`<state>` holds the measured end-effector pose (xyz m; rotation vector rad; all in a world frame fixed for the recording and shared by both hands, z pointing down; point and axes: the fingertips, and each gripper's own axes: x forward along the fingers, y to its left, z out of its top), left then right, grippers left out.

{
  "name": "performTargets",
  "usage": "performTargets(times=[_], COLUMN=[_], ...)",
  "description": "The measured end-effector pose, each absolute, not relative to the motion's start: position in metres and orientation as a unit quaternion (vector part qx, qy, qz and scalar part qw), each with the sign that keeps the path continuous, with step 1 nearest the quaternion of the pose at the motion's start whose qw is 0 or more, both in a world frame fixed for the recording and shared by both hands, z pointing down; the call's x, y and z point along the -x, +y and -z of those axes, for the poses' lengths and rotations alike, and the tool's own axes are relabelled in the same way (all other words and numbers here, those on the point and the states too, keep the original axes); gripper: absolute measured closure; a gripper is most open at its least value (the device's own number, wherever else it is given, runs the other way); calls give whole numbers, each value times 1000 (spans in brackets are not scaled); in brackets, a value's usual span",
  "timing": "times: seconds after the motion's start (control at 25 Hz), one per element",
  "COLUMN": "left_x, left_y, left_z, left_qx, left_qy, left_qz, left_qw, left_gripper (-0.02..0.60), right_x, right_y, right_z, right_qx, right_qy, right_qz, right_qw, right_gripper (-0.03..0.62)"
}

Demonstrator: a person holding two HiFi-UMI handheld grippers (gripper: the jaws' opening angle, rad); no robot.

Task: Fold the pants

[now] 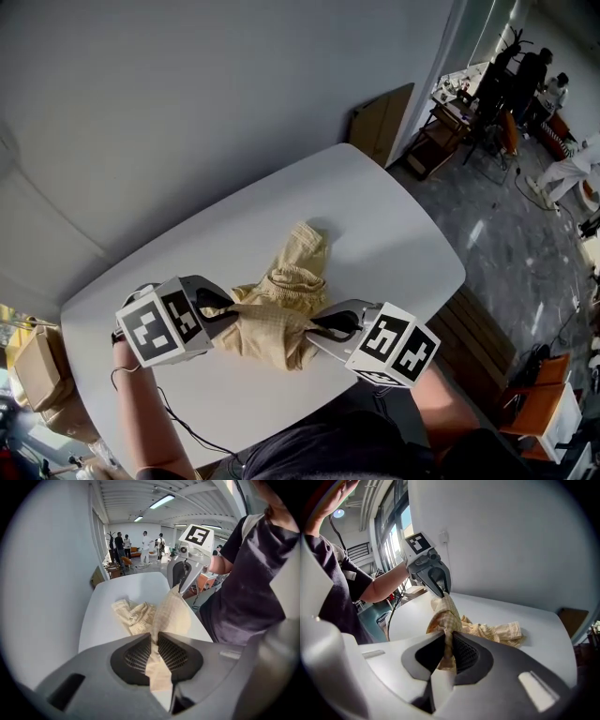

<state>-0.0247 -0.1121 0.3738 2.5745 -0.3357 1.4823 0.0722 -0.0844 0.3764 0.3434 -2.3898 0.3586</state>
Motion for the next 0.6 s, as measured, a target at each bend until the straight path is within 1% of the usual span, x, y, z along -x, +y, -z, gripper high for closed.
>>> performTargets(times=[0.28,0.44,0.6], left_x=[-12,-23,-27], left_y=[-195,-233,-259], left_z=[-377,-407,-443], left_qx=[-856,-843,-833], left_qy=[-144,-157,-168], left_qz=[-490,-507,-512], left_qw=[81,93,124], left_gripper=[531,531,531], right_x=[-109,-120,-125], right_y=[-162,-202,-234], right_z=[-376,-399,-432], right_qx=[-146,-152,-158], right_qy=[-925,-920,-912], right_qz=[-148,-172,-189], right_qw=[319,316,328], right_gripper=[554,553,552])
